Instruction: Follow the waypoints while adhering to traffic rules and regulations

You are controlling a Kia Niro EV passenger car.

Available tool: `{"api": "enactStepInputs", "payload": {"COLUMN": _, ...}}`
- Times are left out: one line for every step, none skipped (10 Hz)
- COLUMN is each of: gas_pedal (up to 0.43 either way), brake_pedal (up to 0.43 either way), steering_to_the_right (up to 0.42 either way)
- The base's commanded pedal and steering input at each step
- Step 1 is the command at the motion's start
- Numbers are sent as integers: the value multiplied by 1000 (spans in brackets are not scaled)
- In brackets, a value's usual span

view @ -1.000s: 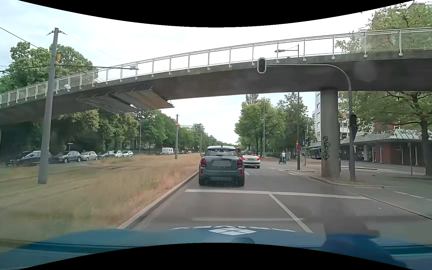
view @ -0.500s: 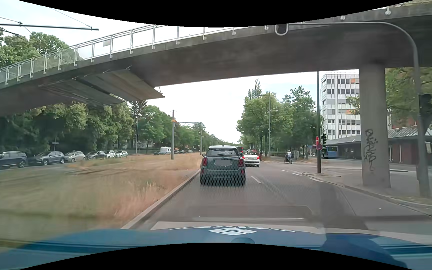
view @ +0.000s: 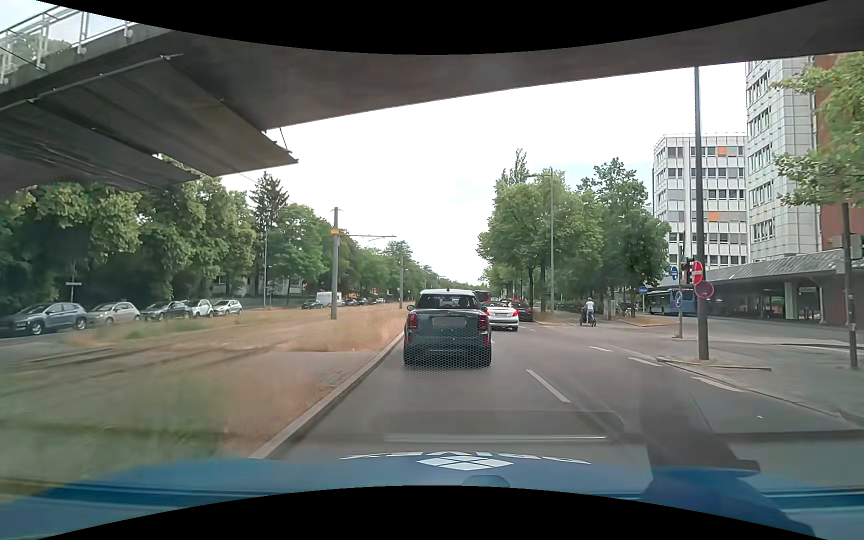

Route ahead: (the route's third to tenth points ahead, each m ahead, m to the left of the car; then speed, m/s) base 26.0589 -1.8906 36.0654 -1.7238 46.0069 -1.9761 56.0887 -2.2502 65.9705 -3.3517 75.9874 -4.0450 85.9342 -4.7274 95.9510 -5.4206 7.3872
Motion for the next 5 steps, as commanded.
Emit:
{"api": "enactStepInputs", "payload": {"gas_pedal": 130, "brake_pedal": 0, "steering_to_the_right": -6}}
{"api": "enactStepInputs", "payload": {"gas_pedal": 177, "brake_pedal": 0, "steering_to_the_right": -6}}
{"api": "enactStepInputs", "payload": {"gas_pedal": 177, "brake_pedal": 0, "steering_to_the_right": -6}}
{"api": "enactStepInputs", "payload": {"gas_pedal": 177, "brake_pedal": 0, "steering_to_the_right": -6}}
{"api": "enactStepInputs", "payload": {"gas_pedal": 197, "brake_pedal": 0, "steering_to_the_right": -6}}
